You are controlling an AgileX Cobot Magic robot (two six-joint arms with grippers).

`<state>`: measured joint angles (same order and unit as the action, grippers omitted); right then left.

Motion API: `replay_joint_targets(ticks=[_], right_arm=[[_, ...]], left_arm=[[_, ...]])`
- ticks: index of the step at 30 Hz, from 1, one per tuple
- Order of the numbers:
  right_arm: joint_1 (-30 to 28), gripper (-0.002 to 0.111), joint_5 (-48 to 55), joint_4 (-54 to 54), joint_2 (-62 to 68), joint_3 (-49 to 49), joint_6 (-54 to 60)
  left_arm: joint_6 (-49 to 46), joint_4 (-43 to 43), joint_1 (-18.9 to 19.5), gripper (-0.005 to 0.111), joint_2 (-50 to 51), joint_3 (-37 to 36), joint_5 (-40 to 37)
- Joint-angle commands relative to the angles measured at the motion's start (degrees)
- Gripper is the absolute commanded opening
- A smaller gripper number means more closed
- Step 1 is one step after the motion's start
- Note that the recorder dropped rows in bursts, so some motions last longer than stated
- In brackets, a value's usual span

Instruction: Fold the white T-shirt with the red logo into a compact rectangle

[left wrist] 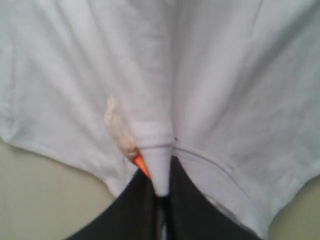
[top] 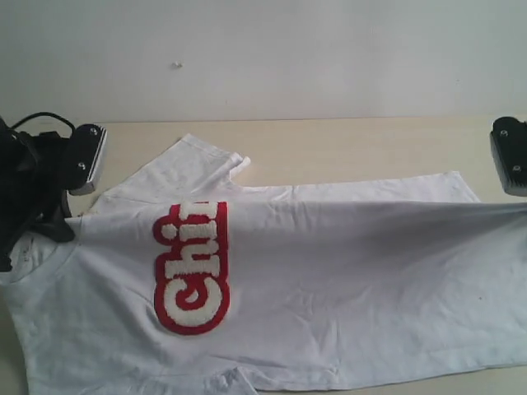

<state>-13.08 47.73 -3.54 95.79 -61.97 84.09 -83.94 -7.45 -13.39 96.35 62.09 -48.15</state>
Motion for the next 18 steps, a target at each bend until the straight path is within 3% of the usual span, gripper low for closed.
replay_joint_targets(ticks=[1,11,18], right_arm=[[-0.28,0.000,-0.01,3.89,-4.38,-0.73,-1.05],[-0.28,0.000,2.16,5.32,-13.45,-3.87,-3.58],[-0.28,0.000,7.66,5.43,-19.01,-6.61,-4.90]], left_arm=[[1.58,1.64,0.25,0.000,-5.00,0.19,-1.69],[6.21,6.86,0.25,0.000,-12.78,5.22,-6.98],[7.13,7.45,0.25,0.000,-17.04,9.79,-15.99]])
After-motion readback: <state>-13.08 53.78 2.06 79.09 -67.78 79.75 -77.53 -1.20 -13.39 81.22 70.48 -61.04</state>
